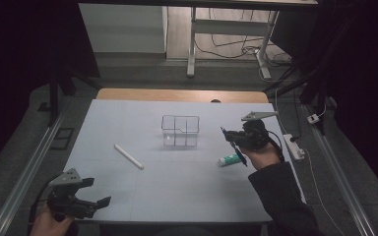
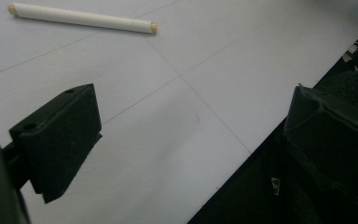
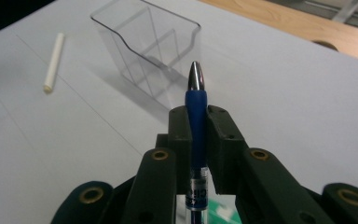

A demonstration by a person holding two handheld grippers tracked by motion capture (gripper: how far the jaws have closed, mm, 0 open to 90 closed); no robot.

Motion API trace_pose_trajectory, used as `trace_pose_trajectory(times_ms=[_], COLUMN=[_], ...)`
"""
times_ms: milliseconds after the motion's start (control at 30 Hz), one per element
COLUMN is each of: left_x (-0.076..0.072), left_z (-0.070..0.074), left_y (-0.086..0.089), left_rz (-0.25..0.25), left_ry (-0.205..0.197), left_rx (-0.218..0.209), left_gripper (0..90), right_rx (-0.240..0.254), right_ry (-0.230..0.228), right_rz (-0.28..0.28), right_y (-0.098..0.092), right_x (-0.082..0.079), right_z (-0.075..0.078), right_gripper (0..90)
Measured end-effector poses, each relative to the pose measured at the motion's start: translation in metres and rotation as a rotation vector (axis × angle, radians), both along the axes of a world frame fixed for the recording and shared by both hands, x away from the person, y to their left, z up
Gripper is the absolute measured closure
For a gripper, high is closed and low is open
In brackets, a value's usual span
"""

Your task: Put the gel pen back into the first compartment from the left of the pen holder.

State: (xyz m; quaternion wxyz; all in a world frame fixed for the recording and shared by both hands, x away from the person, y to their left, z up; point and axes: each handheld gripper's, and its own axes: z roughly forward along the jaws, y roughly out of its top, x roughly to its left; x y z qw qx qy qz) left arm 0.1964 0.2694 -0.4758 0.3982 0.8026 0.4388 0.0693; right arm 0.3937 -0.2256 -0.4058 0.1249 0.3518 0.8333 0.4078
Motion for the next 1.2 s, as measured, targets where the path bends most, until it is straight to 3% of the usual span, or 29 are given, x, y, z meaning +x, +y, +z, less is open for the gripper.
trace_pose_trajectory(times_ms=[433, 567, 967, 1200], left_x=[0.0, 0.0, 0.0, 0.0], left_z=[0.0, 0.0, 0.0, 0.0], left_y=[0.0, 0.0, 0.0, 0.0], left_rz=[-0.007, -0.008, -0.016, -0.019], left_ry=[-0.004, -0.003, -0.003, -0.004], left_rx=[-0.004, -0.005, 0.0, -0.001], left_gripper=[3.4, 3.3, 3.3, 3.3], right_rx=[0.077, 0.079, 0.133, 0.137], right_ry=[-0.04, -0.055, -0.072, -0.123], right_rz=[0.094, 0.118, 0.152, 0.174], right_y=[0.054, 0.069, 0.109, 0.134], right_x=[0.02, 0.024, 0.046, 0.056], right_z=[0.014, 0.015, 0.014, 0.013], right_gripper=[80.4, 80.4, 80.4, 80.4])
